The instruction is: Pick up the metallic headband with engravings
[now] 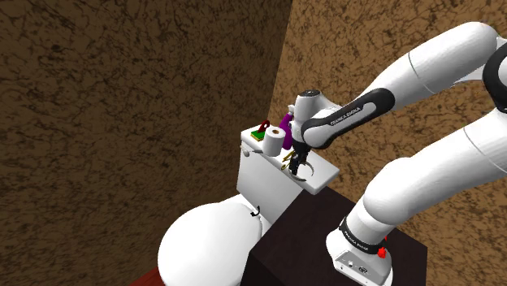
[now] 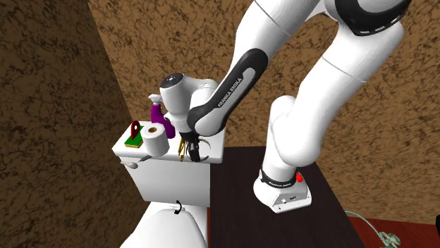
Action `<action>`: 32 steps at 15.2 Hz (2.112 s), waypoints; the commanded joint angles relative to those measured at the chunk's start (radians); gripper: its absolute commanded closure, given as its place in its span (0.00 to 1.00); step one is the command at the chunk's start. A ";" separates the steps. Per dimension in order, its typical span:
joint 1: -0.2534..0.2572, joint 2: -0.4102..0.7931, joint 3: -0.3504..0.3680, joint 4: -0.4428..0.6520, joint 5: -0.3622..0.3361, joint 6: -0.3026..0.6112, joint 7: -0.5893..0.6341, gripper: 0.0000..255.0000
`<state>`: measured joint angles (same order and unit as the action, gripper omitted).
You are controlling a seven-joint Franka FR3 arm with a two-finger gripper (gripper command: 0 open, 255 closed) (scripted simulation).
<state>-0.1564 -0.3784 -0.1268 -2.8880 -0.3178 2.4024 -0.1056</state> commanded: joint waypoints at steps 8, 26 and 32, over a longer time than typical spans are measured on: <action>-0.060 0.243 -0.002 -0.012 -0.128 0.255 0.085 0.00; -0.048 0.172 -0.005 -0.014 -0.093 0.187 0.052 1.00; -0.030 0.056 -0.007 -0.006 -0.048 0.066 0.009 1.00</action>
<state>-0.1903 -0.3008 -0.1344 -2.8956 -0.3739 2.4920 -0.0906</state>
